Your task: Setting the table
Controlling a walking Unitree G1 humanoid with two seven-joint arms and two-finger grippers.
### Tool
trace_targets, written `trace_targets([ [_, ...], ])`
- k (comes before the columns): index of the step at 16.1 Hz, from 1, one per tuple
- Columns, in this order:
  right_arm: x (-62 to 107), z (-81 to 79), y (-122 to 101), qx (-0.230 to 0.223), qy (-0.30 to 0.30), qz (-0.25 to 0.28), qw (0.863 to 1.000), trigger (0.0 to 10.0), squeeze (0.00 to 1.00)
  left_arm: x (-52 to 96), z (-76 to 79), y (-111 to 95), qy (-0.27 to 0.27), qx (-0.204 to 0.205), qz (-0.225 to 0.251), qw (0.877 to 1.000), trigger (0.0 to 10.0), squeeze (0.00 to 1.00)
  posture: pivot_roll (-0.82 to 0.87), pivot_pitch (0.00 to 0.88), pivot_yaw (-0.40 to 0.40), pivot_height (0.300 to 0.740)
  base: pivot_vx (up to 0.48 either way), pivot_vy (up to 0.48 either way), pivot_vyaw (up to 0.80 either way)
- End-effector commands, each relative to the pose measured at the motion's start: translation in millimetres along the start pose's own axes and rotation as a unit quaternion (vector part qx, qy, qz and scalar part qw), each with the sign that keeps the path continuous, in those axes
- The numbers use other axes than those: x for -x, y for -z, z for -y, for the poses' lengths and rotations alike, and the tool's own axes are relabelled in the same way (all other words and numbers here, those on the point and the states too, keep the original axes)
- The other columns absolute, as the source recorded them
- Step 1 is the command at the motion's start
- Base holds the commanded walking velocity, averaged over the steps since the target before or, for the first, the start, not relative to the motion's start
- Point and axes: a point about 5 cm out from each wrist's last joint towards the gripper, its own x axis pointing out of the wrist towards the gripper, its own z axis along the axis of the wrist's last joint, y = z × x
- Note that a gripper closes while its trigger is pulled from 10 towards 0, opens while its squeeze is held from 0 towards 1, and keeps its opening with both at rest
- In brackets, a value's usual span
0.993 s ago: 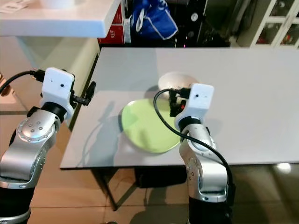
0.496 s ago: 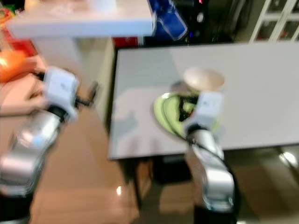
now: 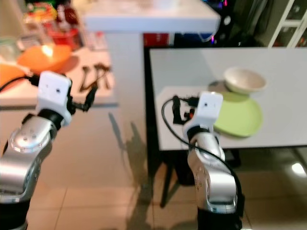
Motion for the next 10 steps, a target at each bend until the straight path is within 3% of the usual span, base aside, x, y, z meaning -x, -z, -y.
trace_targets([
  [1,-4.5,-7.6,0,0.0,-0.02,-0.008,1.0,10.0,1.0,-2.1,-10.4,1,-0.022,0.0,-0.01,1.0,10.0,0.0,0.12,0.0,0.008,0.74,0.0,0.368,0.0],
  [6,-16.0,-7.7,-2,0.018,-0.03,-0.017,0.999,10.0,1.0,-13.1,-15.1,-3,-0.043,0.015,-0.004,0.999,10.0,0.0,0.12,0.0,0.0,0.74,0.0,0.361,0.0],
  [10,-18.2,-2.9,4,0.041,-0.038,-0.04,0.998,10.0,1.0,-15.5,0.0,5,-0.04,0.022,-0.019,0.999,10.0,0.0,0.11,0.0,-0.011,0.74,0.0,0.36,0.0],
])
